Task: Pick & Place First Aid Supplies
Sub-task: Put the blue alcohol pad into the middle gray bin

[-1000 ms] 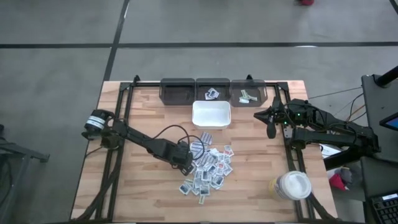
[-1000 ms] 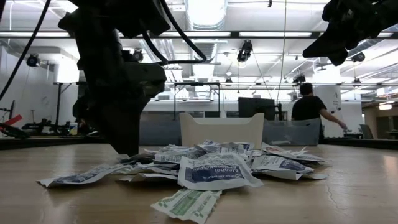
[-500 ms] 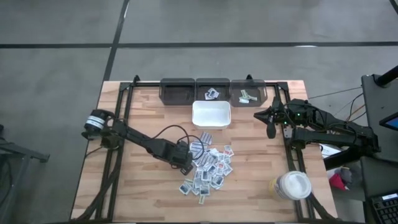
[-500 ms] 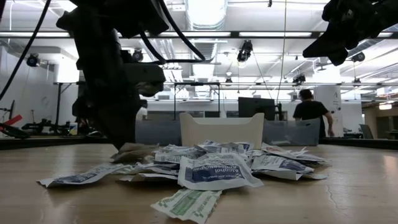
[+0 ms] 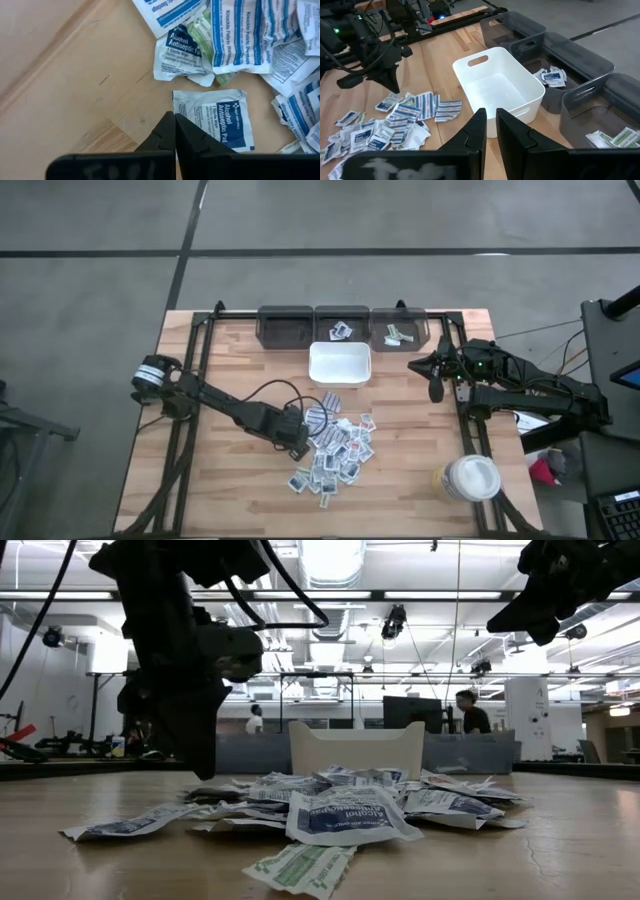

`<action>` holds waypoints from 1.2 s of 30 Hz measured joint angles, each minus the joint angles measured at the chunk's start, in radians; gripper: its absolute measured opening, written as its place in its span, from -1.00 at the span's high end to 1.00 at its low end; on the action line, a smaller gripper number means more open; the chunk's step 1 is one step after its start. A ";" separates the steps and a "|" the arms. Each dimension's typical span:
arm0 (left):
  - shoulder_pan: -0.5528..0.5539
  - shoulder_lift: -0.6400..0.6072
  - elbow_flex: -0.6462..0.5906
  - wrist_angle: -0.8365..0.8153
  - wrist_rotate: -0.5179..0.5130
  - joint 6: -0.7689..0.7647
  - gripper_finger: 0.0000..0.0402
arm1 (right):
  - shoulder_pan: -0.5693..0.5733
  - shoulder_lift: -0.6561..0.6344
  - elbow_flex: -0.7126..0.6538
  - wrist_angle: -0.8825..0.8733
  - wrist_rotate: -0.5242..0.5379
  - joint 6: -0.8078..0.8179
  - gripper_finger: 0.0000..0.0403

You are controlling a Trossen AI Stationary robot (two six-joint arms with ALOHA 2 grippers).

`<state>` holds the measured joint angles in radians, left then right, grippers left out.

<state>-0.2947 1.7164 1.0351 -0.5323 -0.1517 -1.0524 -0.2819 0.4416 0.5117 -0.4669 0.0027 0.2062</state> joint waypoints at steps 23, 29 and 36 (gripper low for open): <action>-0.010 0.000 0.007 0.064 0.082 -0.080 0.54 | 0.000 0.000 0.000 0.000 0.000 0.004 0.81; -0.009 0.000 0.006 0.011 0.082 -0.110 0.32 | 0.000 0.000 0.000 0.000 0.000 0.003 0.81; -0.008 0.000 0.006 -0.030 0.073 -0.123 0.31 | 0.000 0.000 0.000 0.000 0.000 0.003 0.81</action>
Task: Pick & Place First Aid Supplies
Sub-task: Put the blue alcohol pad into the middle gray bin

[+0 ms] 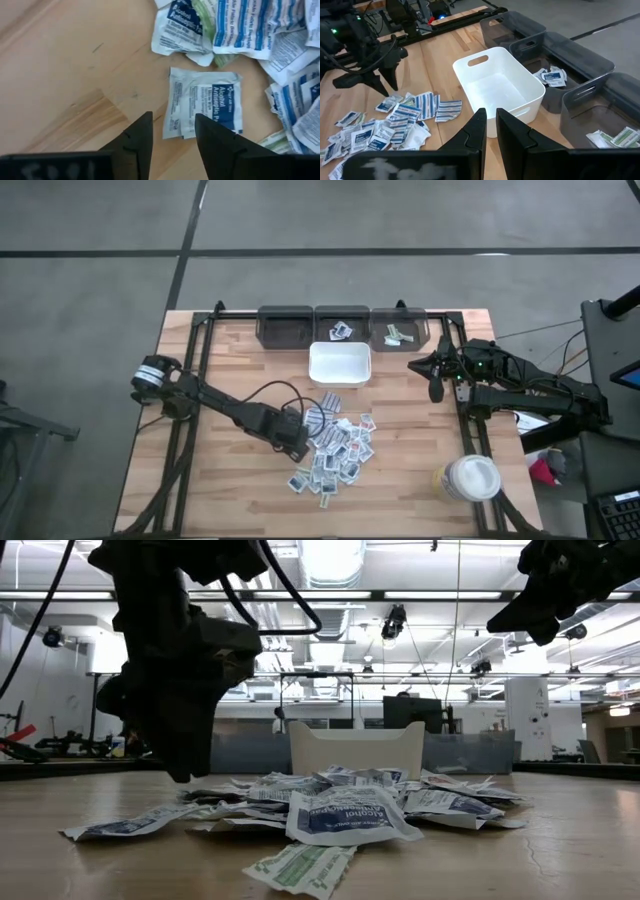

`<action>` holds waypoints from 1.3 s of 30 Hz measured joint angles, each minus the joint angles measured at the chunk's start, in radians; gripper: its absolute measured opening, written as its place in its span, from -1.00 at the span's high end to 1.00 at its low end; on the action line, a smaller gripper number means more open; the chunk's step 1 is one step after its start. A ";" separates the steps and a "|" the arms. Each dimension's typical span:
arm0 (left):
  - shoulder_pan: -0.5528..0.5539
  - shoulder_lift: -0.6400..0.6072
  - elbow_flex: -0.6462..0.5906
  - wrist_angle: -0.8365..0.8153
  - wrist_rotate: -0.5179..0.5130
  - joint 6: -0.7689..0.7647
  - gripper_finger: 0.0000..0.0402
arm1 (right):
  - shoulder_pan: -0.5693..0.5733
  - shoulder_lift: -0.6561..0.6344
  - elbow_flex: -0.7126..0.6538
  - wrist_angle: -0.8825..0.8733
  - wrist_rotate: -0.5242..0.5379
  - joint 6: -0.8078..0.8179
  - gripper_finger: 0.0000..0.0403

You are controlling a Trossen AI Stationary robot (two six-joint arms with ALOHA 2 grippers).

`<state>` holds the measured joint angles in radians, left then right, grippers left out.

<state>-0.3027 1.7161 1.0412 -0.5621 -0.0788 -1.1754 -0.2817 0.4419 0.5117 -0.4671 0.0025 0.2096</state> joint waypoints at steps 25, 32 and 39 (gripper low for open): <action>0.000 0.000 -0.080 0.031 -0.051 -0.042 0.90 | 0.000 0.000 0.000 0.000 0.000 -0.003 0.81; -0.002 0.000 -0.105 0.038 -0.065 -0.035 0.98 | 0.000 0.000 0.000 0.000 0.000 -0.003 0.81; 0.000 -0.002 -0.109 -0.044 -0.072 -0.042 0.99 | 0.000 0.000 0.000 0.000 0.000 -0.003 0.81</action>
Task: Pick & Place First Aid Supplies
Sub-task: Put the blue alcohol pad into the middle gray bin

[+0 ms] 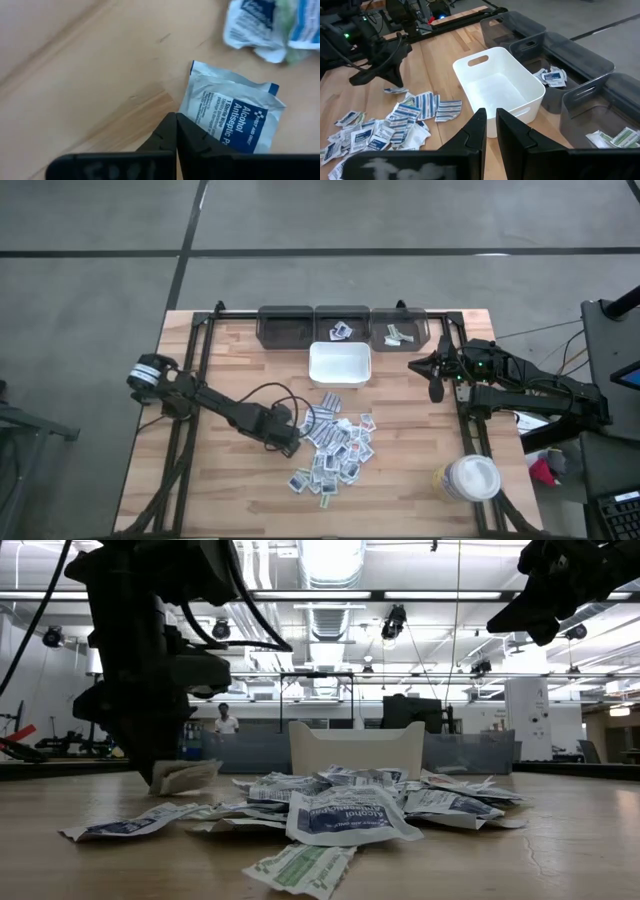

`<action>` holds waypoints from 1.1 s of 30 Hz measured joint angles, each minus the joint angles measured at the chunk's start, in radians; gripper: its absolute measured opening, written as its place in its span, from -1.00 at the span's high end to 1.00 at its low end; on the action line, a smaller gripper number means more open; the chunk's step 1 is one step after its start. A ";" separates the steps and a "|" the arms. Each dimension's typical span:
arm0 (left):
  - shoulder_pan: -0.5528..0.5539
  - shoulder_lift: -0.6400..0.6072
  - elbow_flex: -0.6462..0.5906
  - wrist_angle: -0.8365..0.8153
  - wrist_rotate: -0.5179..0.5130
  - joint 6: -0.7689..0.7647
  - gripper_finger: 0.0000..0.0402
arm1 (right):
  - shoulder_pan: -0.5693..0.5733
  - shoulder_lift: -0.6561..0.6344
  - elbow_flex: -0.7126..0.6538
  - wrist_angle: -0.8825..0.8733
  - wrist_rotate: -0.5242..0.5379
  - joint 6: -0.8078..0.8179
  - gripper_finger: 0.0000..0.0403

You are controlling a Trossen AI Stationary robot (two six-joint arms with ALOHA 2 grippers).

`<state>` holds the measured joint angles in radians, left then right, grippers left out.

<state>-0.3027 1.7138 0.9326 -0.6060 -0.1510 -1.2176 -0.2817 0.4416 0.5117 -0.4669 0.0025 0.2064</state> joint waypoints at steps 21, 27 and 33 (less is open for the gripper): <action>0.002 0.005 0.176 -0.314 -0.093 -0.013 1.00 | 0.000 0.000 0.000 0.000 0.000 0.000 0.81; 0.002 0.006 0.185 -0.145 -0.064 0.060 1.00 | 0.000 0.000 0.000 0.000 0.000 0.000 0.81; 0.002 0.006 0.174 -0.087 -0.057 0.144 0.99 | 0.000 0.001 0.000 0.000 0.000 0.000 0.81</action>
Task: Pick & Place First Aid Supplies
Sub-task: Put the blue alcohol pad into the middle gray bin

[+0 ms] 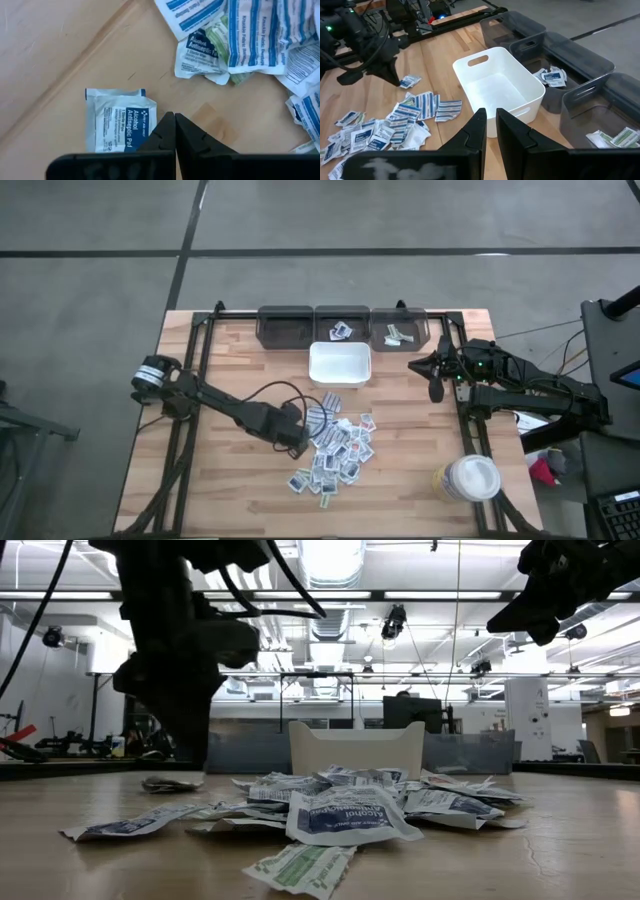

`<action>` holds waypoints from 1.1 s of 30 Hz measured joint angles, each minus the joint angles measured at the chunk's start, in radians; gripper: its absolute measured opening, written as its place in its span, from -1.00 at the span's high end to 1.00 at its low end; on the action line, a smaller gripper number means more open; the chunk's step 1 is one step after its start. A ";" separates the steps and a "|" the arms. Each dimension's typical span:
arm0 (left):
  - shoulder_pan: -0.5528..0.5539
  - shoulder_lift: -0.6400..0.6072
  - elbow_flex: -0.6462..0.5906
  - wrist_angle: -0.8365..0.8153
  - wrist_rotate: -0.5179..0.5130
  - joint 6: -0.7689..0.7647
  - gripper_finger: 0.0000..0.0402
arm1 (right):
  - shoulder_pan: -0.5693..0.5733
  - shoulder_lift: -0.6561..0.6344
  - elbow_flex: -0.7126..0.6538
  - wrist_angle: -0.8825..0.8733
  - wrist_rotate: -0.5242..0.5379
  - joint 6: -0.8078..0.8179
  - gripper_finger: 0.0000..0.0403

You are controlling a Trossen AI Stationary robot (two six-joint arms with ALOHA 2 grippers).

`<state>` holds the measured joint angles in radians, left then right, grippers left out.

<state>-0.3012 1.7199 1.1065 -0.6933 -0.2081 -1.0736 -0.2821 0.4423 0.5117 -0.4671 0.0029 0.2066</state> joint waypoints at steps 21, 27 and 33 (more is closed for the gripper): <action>0.041 0.002 0.000 0.003 0.013 -0.189 0.13 | 0.000 -0.001 0.000 0.000 0.000 0.000 0.81; 0.054 0.002 -0.029 0.011 0.027 -0.207 0.13 | 0.000 -0.001 0.000 0.000 0.000 0.000 0.81; 0.058 0.003 -0.072 0.051 0.058 -0.240 0.13 | 0.000 -0.001 0.000 0.000 0.000 0.000 0.81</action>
<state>-0.2432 1.7226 1.0346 -0.6420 -0.1497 -1.3137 -0.2819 0.4416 0.5117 -0.4674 0.0029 0.2062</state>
